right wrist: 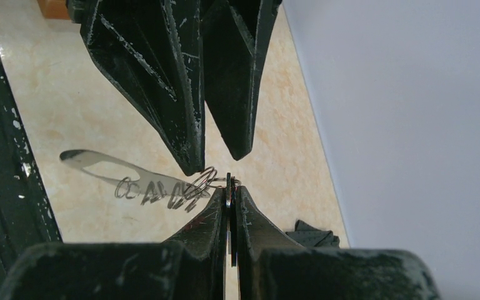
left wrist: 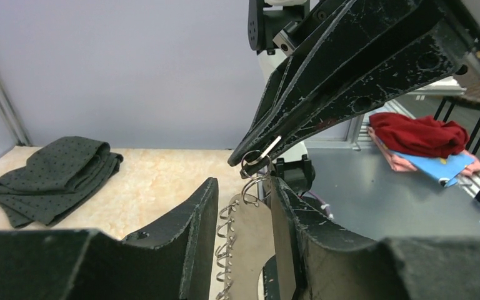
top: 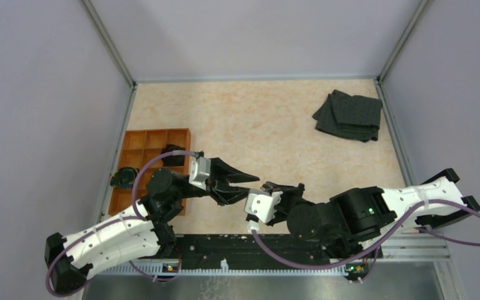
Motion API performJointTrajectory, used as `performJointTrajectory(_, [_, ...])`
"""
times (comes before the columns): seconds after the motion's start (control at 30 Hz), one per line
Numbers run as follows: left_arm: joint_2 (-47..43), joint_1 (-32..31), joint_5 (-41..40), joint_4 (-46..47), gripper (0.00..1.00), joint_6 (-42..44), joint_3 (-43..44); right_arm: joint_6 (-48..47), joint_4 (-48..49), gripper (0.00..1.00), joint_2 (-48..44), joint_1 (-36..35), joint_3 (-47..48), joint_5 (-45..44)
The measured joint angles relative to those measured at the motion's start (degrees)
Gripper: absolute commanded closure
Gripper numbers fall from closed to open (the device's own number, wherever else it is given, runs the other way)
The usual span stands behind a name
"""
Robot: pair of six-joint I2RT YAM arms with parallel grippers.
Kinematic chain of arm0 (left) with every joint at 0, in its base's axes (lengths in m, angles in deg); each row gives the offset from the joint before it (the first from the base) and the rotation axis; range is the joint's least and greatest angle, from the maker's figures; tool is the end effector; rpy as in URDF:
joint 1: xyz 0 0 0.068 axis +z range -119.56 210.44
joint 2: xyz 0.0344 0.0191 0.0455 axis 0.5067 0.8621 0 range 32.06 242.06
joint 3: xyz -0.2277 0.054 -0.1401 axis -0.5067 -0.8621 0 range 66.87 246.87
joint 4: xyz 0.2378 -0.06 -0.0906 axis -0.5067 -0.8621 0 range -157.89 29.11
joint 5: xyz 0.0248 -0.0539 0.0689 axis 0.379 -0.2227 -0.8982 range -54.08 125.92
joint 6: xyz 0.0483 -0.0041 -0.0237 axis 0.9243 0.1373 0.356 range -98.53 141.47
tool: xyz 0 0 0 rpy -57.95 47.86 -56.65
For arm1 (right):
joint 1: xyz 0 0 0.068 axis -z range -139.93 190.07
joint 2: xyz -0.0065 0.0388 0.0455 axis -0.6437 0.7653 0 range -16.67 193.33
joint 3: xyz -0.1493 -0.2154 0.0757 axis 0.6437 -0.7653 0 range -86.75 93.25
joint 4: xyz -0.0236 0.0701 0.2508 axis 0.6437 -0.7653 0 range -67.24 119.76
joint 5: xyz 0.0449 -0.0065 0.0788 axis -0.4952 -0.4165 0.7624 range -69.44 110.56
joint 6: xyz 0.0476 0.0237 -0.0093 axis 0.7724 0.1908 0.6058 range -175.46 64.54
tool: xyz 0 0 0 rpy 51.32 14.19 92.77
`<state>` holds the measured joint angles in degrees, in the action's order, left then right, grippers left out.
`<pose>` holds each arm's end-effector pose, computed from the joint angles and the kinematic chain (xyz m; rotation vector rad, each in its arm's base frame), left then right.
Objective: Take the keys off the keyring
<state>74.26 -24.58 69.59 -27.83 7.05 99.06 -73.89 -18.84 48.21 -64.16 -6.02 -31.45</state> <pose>0.0821 -0.1520 0.3479 0.9637 0.9674 -1.3782 -0.0240 0.2084 0.4253 -1.3840 1.3169 0.0262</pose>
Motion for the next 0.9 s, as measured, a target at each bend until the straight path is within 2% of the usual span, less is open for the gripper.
performJointTrajectory(0.2, [1.16,0.02,1.81,-5.01,0.49,3.93,2.43,0.04,-0.61,1.0,0.02,-0.61,0.04,-0.04])
performJointTrajectory(0.5, [3.85,0.02,6.27,-7.28,0.51,5.35,4.42,0.22,-0.96,1.0,0.02,-1.18,0.07,-0.33])
performJointTrajectory(0.9, [4.96,0.02,9.09,-6.51,0.69,3.91,4.57,0.83,-2.23,1.0,0.02,-1.9,0.07,-0.92])
